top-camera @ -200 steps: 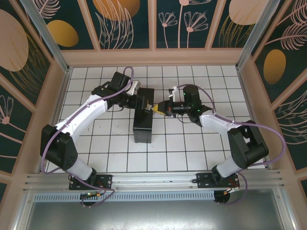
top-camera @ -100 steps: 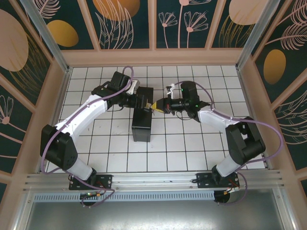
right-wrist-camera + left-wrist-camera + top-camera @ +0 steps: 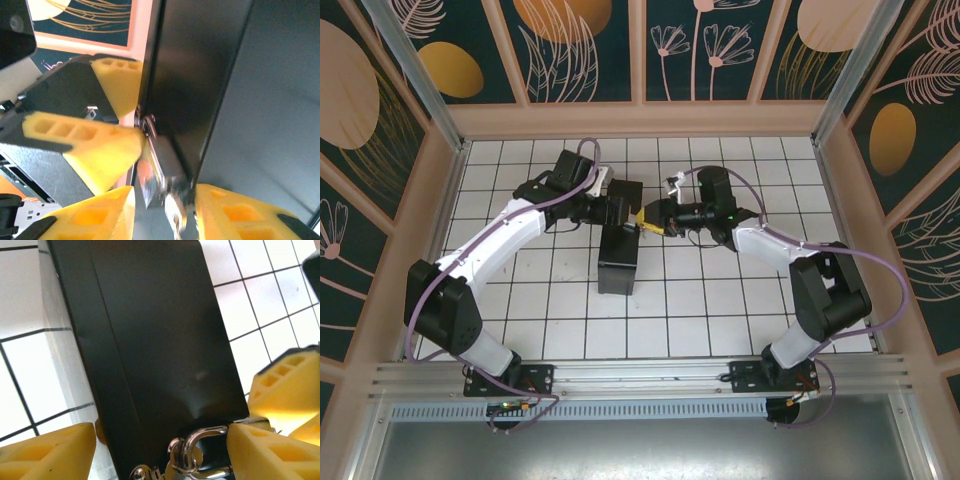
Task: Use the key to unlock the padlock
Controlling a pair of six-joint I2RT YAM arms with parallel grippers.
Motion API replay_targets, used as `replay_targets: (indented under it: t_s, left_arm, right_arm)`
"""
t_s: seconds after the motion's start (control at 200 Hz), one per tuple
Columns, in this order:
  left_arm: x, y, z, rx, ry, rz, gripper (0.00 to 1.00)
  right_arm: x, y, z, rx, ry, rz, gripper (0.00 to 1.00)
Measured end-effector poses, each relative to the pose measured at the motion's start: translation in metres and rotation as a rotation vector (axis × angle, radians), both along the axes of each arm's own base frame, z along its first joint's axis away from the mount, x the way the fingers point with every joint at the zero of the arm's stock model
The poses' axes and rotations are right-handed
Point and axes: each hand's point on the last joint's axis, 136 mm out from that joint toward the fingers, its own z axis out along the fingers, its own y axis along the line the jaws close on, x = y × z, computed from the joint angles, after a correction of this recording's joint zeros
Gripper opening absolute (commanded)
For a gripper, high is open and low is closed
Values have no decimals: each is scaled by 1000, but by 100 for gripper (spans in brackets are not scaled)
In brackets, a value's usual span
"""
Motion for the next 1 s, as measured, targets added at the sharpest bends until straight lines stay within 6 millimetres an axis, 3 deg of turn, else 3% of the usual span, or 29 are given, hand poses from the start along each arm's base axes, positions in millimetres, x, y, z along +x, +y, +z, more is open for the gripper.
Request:
replay_targets:
  t_s: [0.36,0.691,0.891,1.001]
  left_arm:
    - [-8,-11,-5,-14,29,-39,71]
    - [0,13,-8,-4,64,10,77]
    - [-1,15,-8,2,67,7,76]
    - [-1,15,-8,2,66,7,76]
  right_arm:
    - [9,-16,2,-37,-64,-42,45]
    - [8,-15,1,-83,-78,-39,45]
    - [12,-27,14,-140,-196,-67,43]
    - [16,-37,19,-204,-347,-85,42]
